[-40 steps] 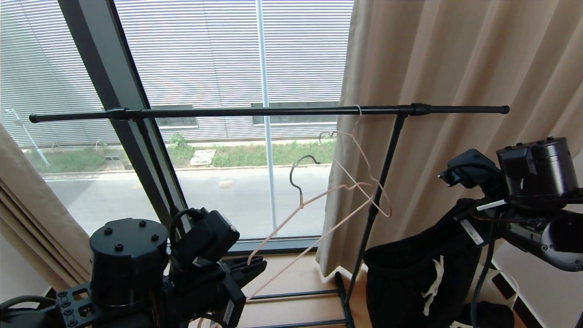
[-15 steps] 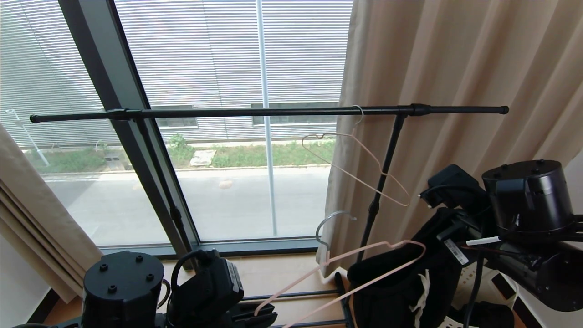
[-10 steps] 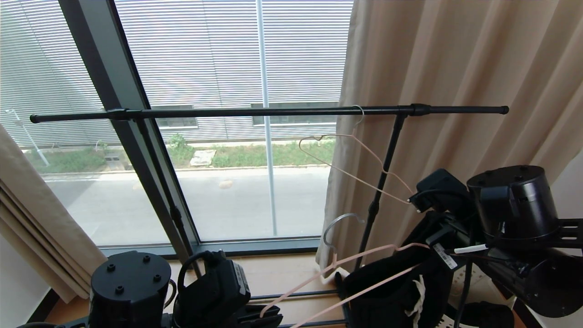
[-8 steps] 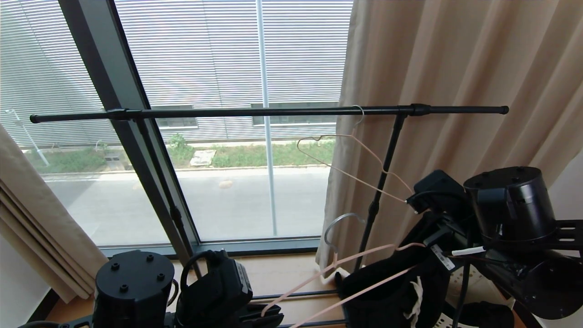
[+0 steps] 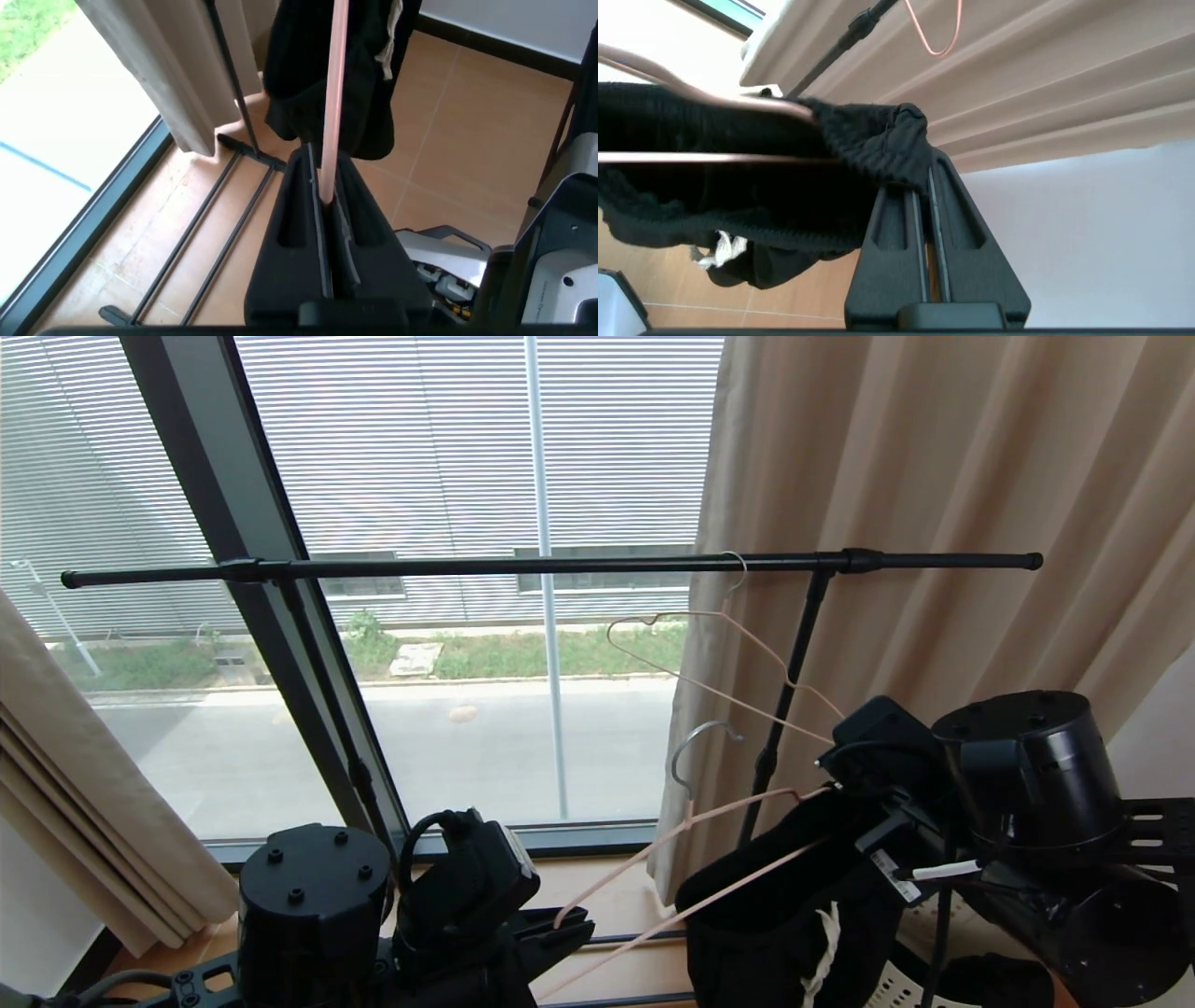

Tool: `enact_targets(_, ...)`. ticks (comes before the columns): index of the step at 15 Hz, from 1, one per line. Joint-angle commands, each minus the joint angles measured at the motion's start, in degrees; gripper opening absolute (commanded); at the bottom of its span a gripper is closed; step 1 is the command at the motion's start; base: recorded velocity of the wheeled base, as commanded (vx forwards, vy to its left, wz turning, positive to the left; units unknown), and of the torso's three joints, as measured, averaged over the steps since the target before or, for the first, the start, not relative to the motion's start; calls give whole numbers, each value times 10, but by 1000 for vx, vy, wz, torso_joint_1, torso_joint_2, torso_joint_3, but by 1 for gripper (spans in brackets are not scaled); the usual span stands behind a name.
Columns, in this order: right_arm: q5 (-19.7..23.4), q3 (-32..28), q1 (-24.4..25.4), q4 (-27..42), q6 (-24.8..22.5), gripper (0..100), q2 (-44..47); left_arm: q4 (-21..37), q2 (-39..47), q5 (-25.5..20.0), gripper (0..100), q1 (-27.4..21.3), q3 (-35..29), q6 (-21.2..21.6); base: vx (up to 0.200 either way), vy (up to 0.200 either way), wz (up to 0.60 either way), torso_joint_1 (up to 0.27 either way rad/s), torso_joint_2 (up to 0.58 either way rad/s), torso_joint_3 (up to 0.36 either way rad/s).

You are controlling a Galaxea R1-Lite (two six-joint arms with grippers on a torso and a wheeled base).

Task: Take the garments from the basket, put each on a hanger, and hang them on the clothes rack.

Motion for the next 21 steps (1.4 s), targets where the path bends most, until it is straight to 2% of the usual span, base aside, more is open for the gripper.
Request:
enact_targets(1, 1, 0, 6, 0, 1, 0, 4, -22, 32, 8, 0, -4, 6, -1, 0, 0, 0, 0, 0, 0)
enact_targets(3, 1, -4, 20, 0, 12, 0, 5, -51, 38, 8, 0, -6, 16, 0, 0, 0, 0, 0, 0, 0)
enact_targets(7, 1, -30, 25, 0, 51, 0, 23, -54, 35, 6, 0, -17, 24, 2, 0, 0, 0, 0, 0, 0)
enact_targets(10, 0, -59, 40, 2, 106, 0, 48, -54, 34, 6, 0, -19, 24, 2, 0, 0, 0, 0, 0, 0)
enact_targets(21, 1, -77, 86, 2, 127, 0, 8, -54, 36, 7, 0, -22, 29, 2, 0, 0, 0, 0, 0, 0)
